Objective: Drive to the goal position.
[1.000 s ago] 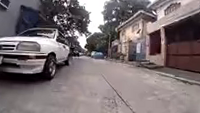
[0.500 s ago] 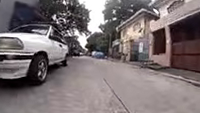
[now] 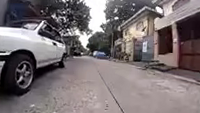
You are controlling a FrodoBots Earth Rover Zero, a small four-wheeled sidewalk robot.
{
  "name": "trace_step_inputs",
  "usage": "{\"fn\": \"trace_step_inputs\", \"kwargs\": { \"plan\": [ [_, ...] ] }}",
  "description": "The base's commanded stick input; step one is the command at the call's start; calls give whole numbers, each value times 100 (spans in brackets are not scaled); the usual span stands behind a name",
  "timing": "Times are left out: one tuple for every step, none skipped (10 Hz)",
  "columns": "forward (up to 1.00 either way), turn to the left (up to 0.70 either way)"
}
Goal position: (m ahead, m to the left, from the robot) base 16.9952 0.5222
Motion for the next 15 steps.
{"fn": "trace_step_inputs", "kwargs": {
  "plan": [
    [100, 16],
    [100, 27],
    [100, 20],
    [100, 0],
    [100, 0],
    [100, 0],
    [100, 3],
    [100, 19],
    [100, 27],
    [100, 27],
    [100, 27],
    [100, 20],
    [100, 4],
    [100, 0],
    [100, 0]
  ]
}}
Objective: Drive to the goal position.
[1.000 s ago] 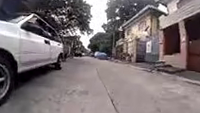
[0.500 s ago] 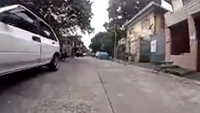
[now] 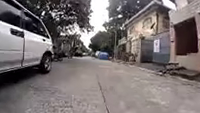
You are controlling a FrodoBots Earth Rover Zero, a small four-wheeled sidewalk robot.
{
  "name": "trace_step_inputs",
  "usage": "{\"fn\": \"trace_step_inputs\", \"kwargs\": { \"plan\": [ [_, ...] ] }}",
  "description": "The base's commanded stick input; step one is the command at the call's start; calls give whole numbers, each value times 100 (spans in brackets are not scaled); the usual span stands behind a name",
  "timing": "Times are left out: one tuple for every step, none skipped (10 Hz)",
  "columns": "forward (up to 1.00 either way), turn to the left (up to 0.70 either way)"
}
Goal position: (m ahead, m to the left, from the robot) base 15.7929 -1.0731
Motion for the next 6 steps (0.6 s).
{"fn": "trace_step_inputs", "kwargs": {
  "plan": [
    [100, 0],
    [100, 27],
    [100, 27],
    [100, 24],
    [100, 1],
    [100, 0]
  ]
}}
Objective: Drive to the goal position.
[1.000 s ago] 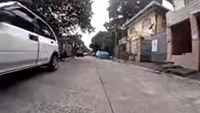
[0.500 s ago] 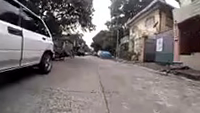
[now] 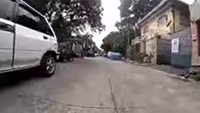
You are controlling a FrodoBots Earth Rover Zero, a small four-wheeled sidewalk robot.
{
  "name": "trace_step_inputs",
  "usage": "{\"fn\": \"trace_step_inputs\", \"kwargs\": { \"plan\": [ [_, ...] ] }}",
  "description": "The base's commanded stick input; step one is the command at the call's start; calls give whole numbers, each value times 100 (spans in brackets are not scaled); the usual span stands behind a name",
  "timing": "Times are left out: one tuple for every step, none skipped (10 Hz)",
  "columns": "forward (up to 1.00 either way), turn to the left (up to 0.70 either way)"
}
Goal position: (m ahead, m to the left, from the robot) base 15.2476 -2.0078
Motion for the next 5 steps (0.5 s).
{"fn": "trace_step_inputs", "kwargs": {
  "plan": [
    [100, 0],
    [100, 0],
    [100, 0],
    [100, 0],
    [100, 0]
  ]
}}
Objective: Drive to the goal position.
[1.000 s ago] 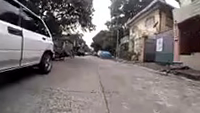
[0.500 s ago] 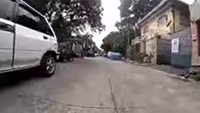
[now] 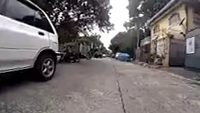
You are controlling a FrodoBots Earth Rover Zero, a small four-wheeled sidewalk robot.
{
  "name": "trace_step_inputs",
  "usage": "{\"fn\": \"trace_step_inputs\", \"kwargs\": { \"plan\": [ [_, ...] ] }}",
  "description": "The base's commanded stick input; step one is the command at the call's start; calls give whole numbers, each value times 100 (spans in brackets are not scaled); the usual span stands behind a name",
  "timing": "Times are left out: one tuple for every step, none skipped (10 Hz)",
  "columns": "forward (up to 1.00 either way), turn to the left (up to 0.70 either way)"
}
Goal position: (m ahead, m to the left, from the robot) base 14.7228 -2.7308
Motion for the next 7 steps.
{"fn": "trace_step_inputs", "kwargs": {
  "plan": [
    [100, 0],
    [100, 0],
    [100, 0],
    [100, 0],
    [100, 0],
    [100, 0],
    [100, 0]
  ]
}}
